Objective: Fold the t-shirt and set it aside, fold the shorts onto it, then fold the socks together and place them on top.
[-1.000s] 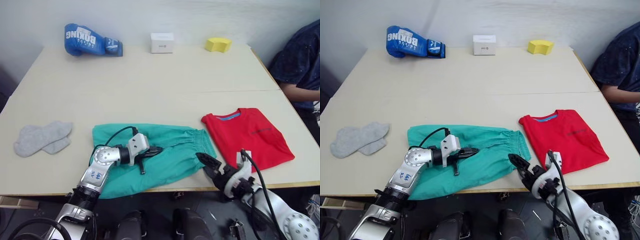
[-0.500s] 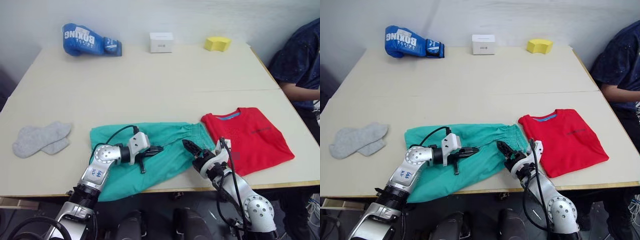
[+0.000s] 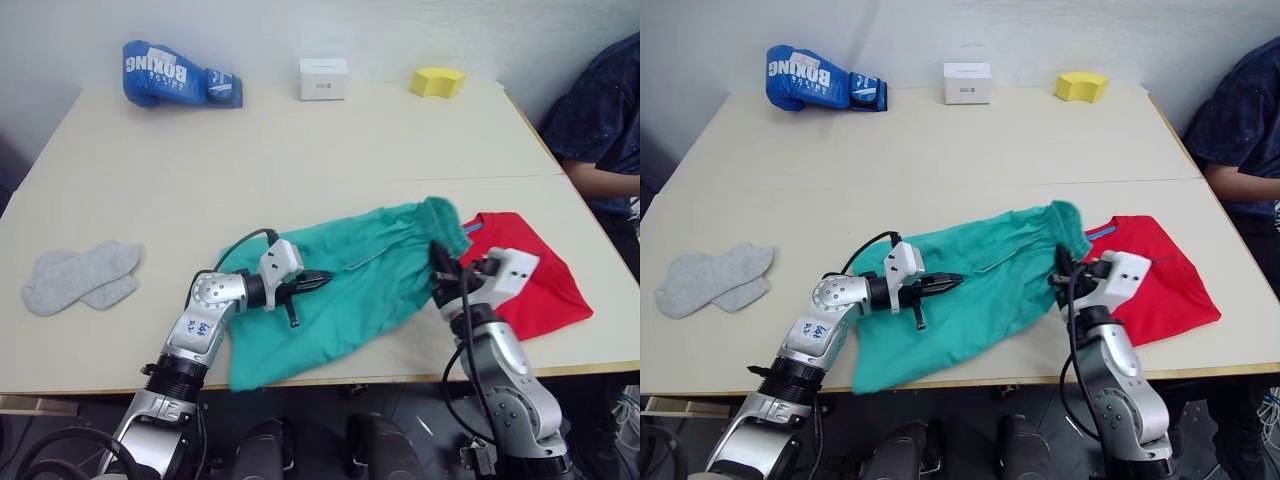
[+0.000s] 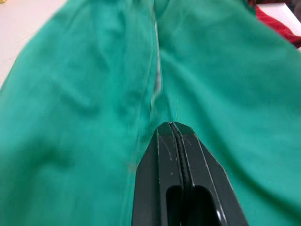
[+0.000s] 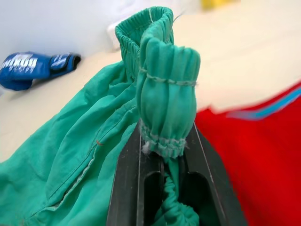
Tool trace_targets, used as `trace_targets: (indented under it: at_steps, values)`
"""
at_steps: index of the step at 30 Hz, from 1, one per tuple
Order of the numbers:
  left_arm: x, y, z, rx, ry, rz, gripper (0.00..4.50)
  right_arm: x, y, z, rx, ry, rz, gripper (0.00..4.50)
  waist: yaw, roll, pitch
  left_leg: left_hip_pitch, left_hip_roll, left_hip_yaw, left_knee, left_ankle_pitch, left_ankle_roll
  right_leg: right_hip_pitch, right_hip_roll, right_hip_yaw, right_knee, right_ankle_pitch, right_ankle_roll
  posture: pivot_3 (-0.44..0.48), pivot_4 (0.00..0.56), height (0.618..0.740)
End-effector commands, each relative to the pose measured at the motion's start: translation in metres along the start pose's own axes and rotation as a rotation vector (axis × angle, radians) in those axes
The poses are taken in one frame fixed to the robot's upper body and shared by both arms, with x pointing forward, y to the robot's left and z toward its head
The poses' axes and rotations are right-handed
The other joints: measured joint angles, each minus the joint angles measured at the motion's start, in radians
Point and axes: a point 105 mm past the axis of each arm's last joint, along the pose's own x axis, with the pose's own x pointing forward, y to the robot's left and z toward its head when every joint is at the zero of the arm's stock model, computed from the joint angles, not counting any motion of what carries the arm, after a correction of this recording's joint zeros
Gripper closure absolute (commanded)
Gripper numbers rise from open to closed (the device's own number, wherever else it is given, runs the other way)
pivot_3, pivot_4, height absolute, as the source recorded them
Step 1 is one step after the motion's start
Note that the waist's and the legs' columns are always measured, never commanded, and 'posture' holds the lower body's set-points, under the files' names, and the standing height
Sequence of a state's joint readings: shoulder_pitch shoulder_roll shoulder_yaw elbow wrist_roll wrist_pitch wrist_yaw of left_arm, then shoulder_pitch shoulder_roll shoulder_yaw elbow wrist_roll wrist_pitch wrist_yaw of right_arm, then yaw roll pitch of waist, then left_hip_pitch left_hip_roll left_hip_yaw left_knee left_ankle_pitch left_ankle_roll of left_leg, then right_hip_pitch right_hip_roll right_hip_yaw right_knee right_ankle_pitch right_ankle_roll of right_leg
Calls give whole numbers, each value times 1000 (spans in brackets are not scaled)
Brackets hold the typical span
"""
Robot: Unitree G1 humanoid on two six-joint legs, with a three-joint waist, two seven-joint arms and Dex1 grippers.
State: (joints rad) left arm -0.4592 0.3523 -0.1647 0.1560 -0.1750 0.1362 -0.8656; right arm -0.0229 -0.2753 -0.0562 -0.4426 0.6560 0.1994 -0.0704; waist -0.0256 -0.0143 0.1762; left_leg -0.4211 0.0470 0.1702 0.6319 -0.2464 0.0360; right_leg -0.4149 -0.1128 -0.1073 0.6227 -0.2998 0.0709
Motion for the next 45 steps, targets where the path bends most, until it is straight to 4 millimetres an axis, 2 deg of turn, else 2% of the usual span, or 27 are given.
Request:
trace_targets:
  at_steps: [1,3,5,6,9,12,16,21,24,29,31,34,37,40,42,45]
  values:
    - [-7,3,9,24,-12,43,4500,0,19,44,-323,-144,127,4477,-1,0,0,0,0,0,0,0,0,0,0,0,0,0,0,0,150,740]
    - [-9,3,5,15,5,55,4500,1,30,45,-433,-144,194,4477,-3,0,0,1,0,0,0,0,0,0,0,0,1,0,0,0,150,740]
    - [-13,2,0,7,32,71,4500,4,46,34,-596,-96,280,4477,-5,0,0,1,1,0,0,0,0,0,0,0,1,0,0,0,150,740]
    - [-19,0,-1,-13,40,80,4500,5,58,28,-619,-77,330,4477,-4,0,0,1,1,0,-1,1,-1,0,1,0,2,0,0,0,150,740]
    - [-36,-1,-8,-73,72,112,4500,9,86,13,-583,-31,418,4477,-5,0,0,2,2,0,-1,2,-3,-1,1,0,4,-1,-2,0,150,740]
    - [-50,4,-20,-104,124,187,4500,12,120,-14,-470,72,504,4477,-4,0,0,2,3,-1,-1,3,-4,-2,1,0,5,-2,-3,0,150,740]
    - [-50,12,-26,-154,127,275,4500,14,138,-42,-435,192,588,4477,4,0,0,1,1,-4,0,3,-3,-1,-1,-2,5,-1,-3,0,150,740]
    - [-49,10,-32,-152,150,250,4500,13,157,-67,-371,296,642,4477,-1,0,0,0,-1,-3,1,0,-3,1,-3,-2,3,1,-2,0,150,740]
    - [-51,14,-31,-143,143,254,4500,10,158,-74,-309,348,658,4477,-2,0,0,0,0,-3,0,0,-4,0,-2,-3,3,1,-3,0,150,740]
    - [-73,23,-31,-182,118,364,4500,0,161,-69,-121,430,779,2963,-7,0,0,0,0,-4,0,-1,-2,0,-2,-3,4,1,-3,0,150,740]
    - [-82,17,-28,-207,91,365,4500,-19,168,-65,-57,489,953,2215,-9,0,0,1,1,-4,-1,-2,-1,0,-2,-3,3,1,-3,0,150,740]
    - [-97,8,-14,-205,-7,345,4500,-40,171,-36,98,501,1191,1136,-7,0,0,1,1,-4,-1,-1,3,0,-2,-3,3,0,-4,0,150,740]
    - [-115,7,1,-148,-74,349,4500,-32,152,-11,109,492,1260,84,-3,0,1,1,1,-5,0,-2,2,0,-2,-3,3,0,-4,0,150,740]
    - [-124,19,24,-38,-150,373,4500,-6,127,3,49,445,1202,31,4,0,1,1,0,-6,0,-3,0,1,-3,-5,2,2,-7,0,150,740]
    - [-121,23,36,2,-178,348,4500,7,115,4,-22,421,1175,695,9,0,1,0,1,-6,0,-3,0,1,-3,-6,-1,3,-7,0,150,740]
    - [-95,26,60,19,-236,253,4500,26,92,-13,-308,420,1190,1782,20,0,1,-1,0,-4,-1,-3,0,1,-3,-6,-2,3,-7,0,150,740]
